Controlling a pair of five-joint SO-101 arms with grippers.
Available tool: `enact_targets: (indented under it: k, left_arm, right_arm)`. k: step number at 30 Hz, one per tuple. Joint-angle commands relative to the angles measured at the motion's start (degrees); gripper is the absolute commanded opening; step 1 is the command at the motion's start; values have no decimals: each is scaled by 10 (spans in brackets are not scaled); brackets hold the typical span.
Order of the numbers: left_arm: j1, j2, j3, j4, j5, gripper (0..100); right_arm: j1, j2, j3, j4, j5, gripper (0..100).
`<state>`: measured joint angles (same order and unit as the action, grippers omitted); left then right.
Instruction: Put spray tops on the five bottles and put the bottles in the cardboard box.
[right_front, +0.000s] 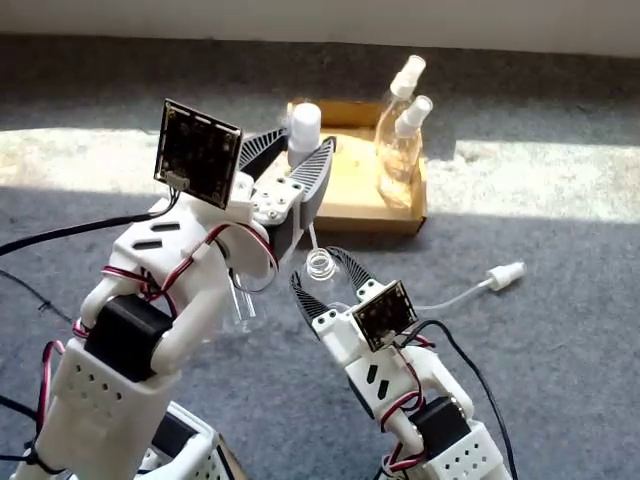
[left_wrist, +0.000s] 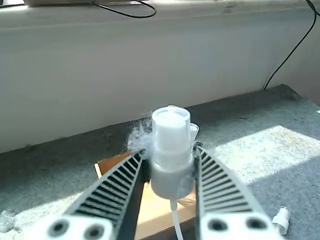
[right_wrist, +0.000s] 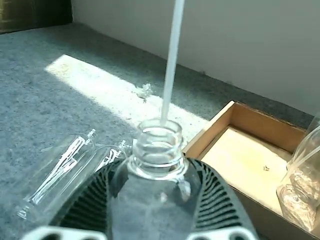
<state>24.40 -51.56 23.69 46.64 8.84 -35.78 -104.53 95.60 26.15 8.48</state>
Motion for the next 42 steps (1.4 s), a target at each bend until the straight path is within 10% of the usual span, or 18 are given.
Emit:
enact_targets:
  k: [1,42]
  left_arm:
    - [-19,-3,-29,-14,4,53]
    - [88,-7,199,27,4,114]
  right_arm:
    - [-5,-8,-6,1,-4,4]
    - [71,-8,-10,1,-61,4]
